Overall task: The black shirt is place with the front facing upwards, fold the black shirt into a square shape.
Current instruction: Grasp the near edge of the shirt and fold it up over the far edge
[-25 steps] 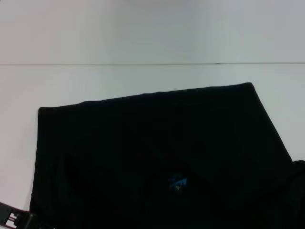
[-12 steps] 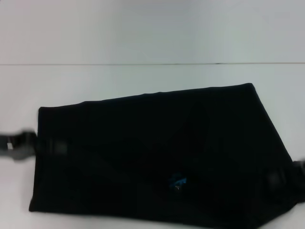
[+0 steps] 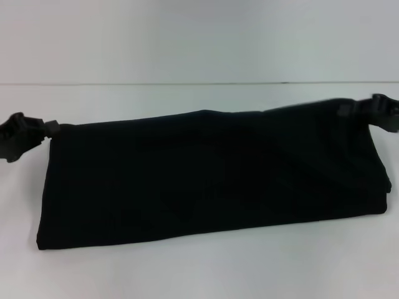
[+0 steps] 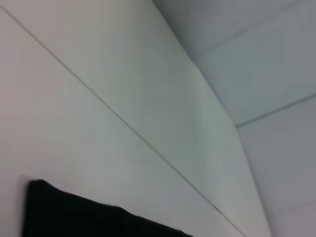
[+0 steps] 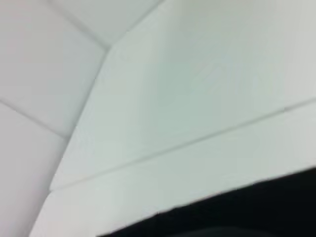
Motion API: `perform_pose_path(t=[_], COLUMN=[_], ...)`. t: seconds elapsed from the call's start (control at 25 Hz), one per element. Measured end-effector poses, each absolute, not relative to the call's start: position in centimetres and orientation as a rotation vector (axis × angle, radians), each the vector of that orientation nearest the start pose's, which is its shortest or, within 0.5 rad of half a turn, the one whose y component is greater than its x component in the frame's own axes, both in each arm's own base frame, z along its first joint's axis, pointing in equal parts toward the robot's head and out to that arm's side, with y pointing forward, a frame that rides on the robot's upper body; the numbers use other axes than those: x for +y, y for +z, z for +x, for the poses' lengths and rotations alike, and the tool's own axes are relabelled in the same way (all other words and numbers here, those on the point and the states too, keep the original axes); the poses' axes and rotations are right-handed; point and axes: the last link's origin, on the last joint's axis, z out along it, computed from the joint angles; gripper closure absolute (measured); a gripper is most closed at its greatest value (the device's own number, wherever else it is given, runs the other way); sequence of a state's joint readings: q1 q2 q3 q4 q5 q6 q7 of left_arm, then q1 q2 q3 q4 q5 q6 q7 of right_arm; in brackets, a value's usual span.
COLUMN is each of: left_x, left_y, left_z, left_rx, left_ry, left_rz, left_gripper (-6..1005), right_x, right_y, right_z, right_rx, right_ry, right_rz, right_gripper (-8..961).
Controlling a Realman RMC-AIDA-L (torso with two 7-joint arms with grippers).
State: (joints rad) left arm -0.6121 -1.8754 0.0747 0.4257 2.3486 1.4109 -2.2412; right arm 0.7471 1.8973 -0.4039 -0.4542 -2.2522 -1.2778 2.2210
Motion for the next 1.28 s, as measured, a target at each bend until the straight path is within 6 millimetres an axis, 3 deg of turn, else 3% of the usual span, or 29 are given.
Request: perform_pose_path(t=[0.28, 0.64, 1.04, 1.12, 1.28], left_x=[37.5, 39.8, 40.5, 40.5, 40.5], left_y=[6.7, 4.7, 3.0, 2.8, 2.4], left_z=[-34.1, -32.6, -32.9, -33.0, -33.3], left_rx=[2.436, 2.420, 2.533, 2.541, 2.568], left_ry=[1.278, 1.293, 1.297, 1.297, 1.344], left_rz=[2.324, 2.462, 2.496, 2.511, 2.515], left_gripper=[995, 995, 995, 931, 843], right_x=[43.1, 45.3, 45.3, 45.1, 44.8], right_y=[2.9, 1.0, -1.4, -1.5, -0.9], right_z=[27.4, 25.9, 26.3, 26.6, 27.6], right_rx=[1.546, 1.452, 1.317, 1.300, 1.346], right_ry=[0.679, 0.626, 0.545, 0.566, 0.643], right_rz=[-2.028, -1.958, -1.929, -1.920, -1.831], right_gripper=[882, 877, 870, 869, 726])
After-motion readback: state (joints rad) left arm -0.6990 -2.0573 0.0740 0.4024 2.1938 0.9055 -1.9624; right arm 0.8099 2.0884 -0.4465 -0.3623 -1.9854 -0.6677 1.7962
